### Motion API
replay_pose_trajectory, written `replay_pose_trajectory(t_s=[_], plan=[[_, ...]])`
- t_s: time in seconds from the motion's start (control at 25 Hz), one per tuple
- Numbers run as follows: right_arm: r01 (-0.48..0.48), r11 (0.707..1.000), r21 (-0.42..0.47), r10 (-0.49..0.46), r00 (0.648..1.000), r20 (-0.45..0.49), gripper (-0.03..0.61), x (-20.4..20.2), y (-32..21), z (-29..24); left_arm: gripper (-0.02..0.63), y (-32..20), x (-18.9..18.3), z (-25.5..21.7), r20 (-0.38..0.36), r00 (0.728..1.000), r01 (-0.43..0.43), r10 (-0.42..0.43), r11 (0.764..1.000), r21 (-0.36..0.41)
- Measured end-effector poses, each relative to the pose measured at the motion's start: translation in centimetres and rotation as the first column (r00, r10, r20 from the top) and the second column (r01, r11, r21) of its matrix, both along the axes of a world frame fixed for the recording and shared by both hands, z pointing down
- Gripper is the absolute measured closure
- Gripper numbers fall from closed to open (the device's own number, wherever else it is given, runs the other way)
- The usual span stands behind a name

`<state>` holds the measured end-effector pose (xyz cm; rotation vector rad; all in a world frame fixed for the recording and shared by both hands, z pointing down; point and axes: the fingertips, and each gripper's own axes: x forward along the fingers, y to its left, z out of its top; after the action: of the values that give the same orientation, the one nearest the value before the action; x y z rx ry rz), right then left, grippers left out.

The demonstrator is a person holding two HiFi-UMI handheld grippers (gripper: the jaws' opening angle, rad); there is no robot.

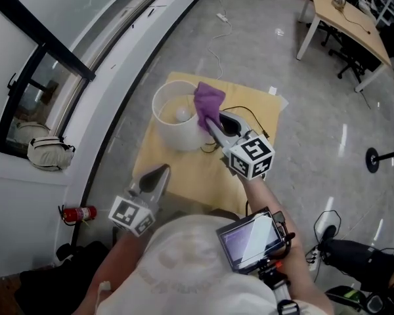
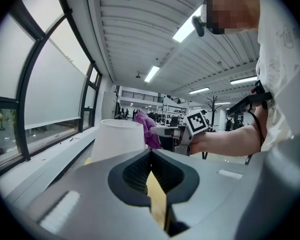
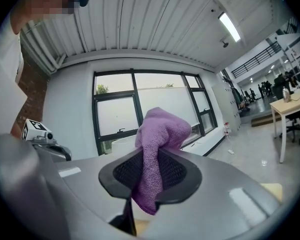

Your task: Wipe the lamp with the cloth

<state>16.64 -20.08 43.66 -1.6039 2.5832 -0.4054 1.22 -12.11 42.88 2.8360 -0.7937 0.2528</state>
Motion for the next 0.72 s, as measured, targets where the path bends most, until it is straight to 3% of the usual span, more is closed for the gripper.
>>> replay_pose_trajectory(t_s=[0.72], plan=[[0.001,0.974,-0.227,-0.004,1.0,-0.014,0.491,2.0,1.8,11.7,0.614,0.2,3.2,0.3,0.032,0.999,-0.013,0.013,1.0,-0.002]])
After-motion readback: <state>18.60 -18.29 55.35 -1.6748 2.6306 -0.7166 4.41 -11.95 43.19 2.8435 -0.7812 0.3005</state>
